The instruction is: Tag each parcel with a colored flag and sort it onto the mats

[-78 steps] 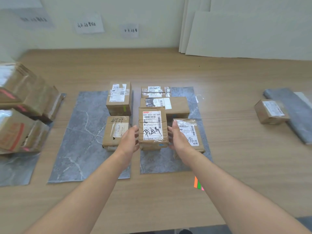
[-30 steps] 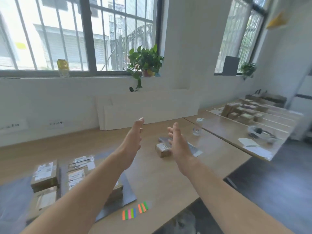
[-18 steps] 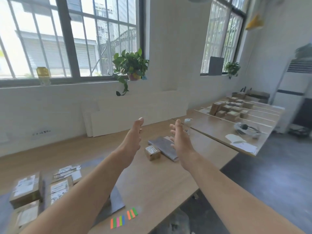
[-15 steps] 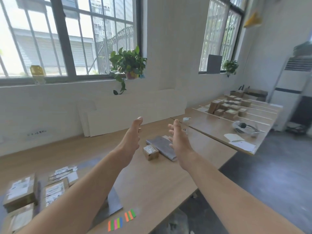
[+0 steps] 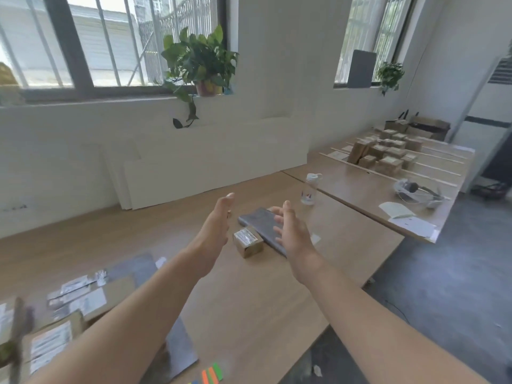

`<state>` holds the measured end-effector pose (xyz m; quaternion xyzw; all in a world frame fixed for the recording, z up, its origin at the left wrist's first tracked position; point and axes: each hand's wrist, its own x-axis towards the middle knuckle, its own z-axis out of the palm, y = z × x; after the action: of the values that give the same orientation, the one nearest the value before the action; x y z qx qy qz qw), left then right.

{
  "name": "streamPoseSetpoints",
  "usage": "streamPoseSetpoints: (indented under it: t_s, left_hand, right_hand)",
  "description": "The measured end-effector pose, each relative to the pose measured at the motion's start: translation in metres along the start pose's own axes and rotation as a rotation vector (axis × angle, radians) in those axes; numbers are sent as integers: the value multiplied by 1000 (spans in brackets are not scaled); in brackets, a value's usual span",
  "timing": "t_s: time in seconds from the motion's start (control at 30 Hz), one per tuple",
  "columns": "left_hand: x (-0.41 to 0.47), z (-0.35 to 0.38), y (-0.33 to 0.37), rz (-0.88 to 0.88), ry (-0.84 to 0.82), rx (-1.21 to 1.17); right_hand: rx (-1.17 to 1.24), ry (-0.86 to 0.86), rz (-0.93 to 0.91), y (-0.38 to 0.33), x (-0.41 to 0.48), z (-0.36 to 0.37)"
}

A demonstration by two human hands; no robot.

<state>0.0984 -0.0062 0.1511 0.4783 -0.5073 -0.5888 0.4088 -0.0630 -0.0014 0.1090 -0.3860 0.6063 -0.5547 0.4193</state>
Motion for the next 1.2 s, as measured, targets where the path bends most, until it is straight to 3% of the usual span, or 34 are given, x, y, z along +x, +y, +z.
streamPoseSetpoints:
  t_s: [0.5,1.2]
  left_hand:
    - [133,-12,-40,-157,14,-24]
    - [332,19,-241,-411,276,-137]
  right_hand:
    - [-37,34,117,57,114,19]
    - [-71,-131,340,248,302,14]
